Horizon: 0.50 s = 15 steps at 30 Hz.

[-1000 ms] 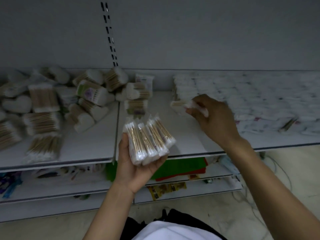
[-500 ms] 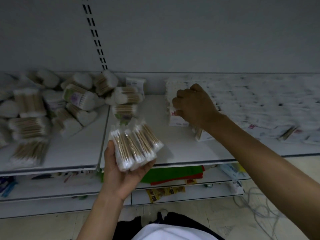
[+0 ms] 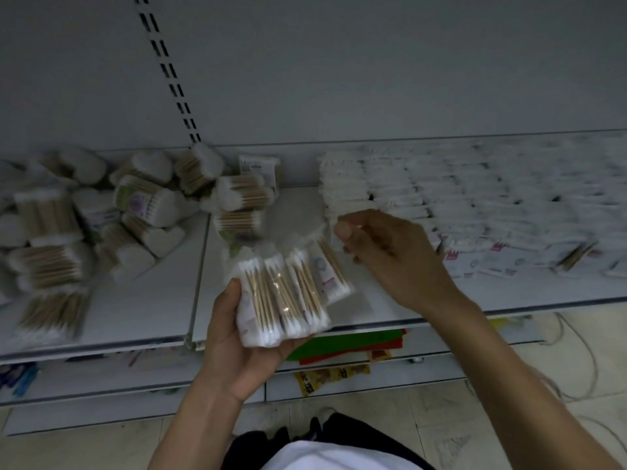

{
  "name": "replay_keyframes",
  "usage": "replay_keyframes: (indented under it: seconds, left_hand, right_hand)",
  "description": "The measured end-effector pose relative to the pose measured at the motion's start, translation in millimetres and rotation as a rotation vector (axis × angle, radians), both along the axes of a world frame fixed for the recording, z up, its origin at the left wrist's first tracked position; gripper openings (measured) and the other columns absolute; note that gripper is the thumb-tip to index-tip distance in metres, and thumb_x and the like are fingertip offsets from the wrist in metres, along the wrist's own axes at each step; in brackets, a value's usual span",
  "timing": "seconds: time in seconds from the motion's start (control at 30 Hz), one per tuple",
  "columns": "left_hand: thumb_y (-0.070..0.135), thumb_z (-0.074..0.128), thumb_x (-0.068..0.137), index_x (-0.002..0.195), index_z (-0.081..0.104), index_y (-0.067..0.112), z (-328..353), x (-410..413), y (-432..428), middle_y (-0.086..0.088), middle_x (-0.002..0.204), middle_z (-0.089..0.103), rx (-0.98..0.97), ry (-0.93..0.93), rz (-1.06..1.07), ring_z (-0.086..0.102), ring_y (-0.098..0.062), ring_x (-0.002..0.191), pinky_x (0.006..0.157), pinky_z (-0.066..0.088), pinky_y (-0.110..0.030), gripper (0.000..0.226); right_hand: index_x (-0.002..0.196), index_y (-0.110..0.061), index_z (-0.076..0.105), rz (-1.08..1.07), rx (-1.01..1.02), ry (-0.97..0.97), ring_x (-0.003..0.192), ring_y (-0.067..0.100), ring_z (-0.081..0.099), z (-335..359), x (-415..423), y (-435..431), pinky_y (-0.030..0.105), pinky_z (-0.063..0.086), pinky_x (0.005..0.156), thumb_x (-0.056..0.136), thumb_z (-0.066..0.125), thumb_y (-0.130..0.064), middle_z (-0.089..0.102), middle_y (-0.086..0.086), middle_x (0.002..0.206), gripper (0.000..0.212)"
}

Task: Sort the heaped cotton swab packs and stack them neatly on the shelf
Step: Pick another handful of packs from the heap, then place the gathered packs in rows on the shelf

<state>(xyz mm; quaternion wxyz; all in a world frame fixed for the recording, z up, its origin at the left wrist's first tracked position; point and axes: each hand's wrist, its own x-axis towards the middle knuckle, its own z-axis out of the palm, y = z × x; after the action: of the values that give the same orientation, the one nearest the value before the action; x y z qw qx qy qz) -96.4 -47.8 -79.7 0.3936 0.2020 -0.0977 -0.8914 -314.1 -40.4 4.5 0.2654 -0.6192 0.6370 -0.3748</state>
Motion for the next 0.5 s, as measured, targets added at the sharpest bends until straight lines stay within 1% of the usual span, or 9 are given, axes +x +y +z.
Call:
replay_keyframes:
  seconds: [0.07, 0.1, 0.13, 0.17, 0.2, 0.23, 0.27, 0.4, 0.5]
  left_hand:
    - [0.034, 0.027, 0.106, 0.146, 0.033, 0.001, 4.0, -4.7, 2.0, -0.022, 0.15, 0.034, 0.017, 0.017, -0.044, 0.027, -0.034, 0.142, 0.119, 0.005, -0.051, 0.052]
    - [0.031, 0.036, 0.104, 0.141, 0.041, -0.002, 8.5, -12.9, 3.9, -0.023, 0.145, 0.042, 0.025, 0.018, -0.047, 0.036, -0.034, 0.138, 0.115, 0.021, -0.05, 0.05]
    - [0.03, 0.058, 0.096, 0.131, 0.055, -0.001, 11.2, -23.0, 4.2, -0.023, 0.135, 0.054, -0.009, 0.038, -0.072, 0.05, -0.032, 0.128, 0.105, 0.038, -0.047, 0.047]
    - [0.031, 0.082, 0.074, 0.115, 0.069, 0.003, 17.3, -28.0, 6.2, -0.019, 0.119, 0.066, -0.069, -0.027, -0.087, 0.063, -0.029, 0.111, 0.089, 0.052, -0.043, 0.051]
    - [0.033, 0.096, 0.049, 0.099, 0.076, 0.008, 22.3, -32.6, 9.0, -0.015, 0.107, 0.071, -0.085, -0.072, -0.064, 0.07, -0.028, 0.096, 0.074, 0.058, -0.042, 0.059]
    - [0.034, 0.099, 0.031, 0.092, 0.078, 0.011, 25.2, -37.1, 10.2, -0.014, 0.102, 0.073, -0.068, -0.082, -0.02, 0.072, -0.029, 0.089, 0.068, 0.06, -0.045, 0.068]
    - [0.035, 0.099, 0.025, 0.091, 0.079, 0.012, 28.9, -39.8, 10.7, -0.015, 0.104, 0.072, -0.048, -0.069, 0.007, 0.071, -0.031, 0.089, 0.069, 0.059, -0.05, 0.073]
    - [0.033, 0.098, 0.034, 0.105, 0.076, 0.012, 28.0, -38.9, 4.7, -0.016, 0.121, 0.066, 0.045, -0.025, 0.098, 0.067, -0.036, 0.103, 0.078, 0.054, -0.058, 0.078]
    - [0.037, 0.096, 0.037, 0.105, 0.076, 0.015, 28.0, -30.3, 0.9, -0.012, 0.123, 0.066, 0.022, -0.047, 0.19, 0.067, -0.033, 0.104, 0.08, 0.055, -0.054, 0.074]
  right_hand:
    - [0.083, -0.033, 0.061, 0.05, 0.103, -0.108, 0.056, 0.003, 0.055, -3.7, 3.3, 4.8, 0.018, 0.042, 0.058, 0.083, 0.049, -0.064, 0.059, -0.008, 0.061, 0.033]
    - [0.073, -0.027, 0.057, 0.06, 0.108, -0.144, 0.049, 0.004, 0.046, -5.7, 2.2, 6.2, 0.018, 0.035, 0.055, 0.087, 0.052, -0.052, 0.048, -0.008, 0.053, 0.029]
    - [0.068, -0.018, 0.054, 0.05, 0.106, -0.172, 0.046, 0.004, 0.039, -8.1, -0.3, 7.7, 0.02, 0.03, 0.054, 0.09, 0.055, -0.04, 0.041, -0.007, 0.05, 0.031]
    - [0.068, -0.009, 0.055, 0.036, 0.112, -0.184, 0.047, 0.006, 0.037, -10.9, -4.2, 9.2, 0.022, 0.028, 0.054, 0.091, 0.058, -0.031, 0.038, -0.003, 0.05, 0.032]
    - [0.073, -0.003, 0.059, 0.022, 0.116, -0.185, 0.048, 0.008, 0.039, -12.1, -8.0, 11.1, 0.024, 0.029, 0.055, 0.09, 0.06, -0.028, 0.04, 0.003, 0.052, 0.031]
    - [0.081, -0.002, 0.064, 0.007, 0.105, -0.178, 0.049, 0.009, 0.042, -12.0, -11.9, 12.5, 0.024, 0.032, 0.055, 0.089, 0.062, -0.029, 0.043, 0.008, 0.054, 0.028]
    - [0.087, -0.006, 0.068, -0.001, 0.082, -0.176, 0.049, 0.011, 0.046, -9.5, -15.5, 13.9, 0.022, 0.035, 0.054, 0.088, 0.063, -0.029, 0.048, 0.009, 0.055, 0.024]
    - [0.087, -0.017, 0.066, -0.032, -0.087, -0.157, 0.065, 0.021, 0.064, 7.4, -30.1, 8.0, 0.028, 0.049, 0.056, 0.086, 0.069, -0.022, 0.065, 0.01, 0.068, 0.006]
    - [0.091, -0.016, 0.06, 0.038, -0.107, -0.139, 0.069, 0.002, 0.063, 16.4, -43.0, -2.2, 0.013, 0.046, 0.057, 0.078, 0.076, -0.013, 0.064, -0.01, 0.076, 0.021]
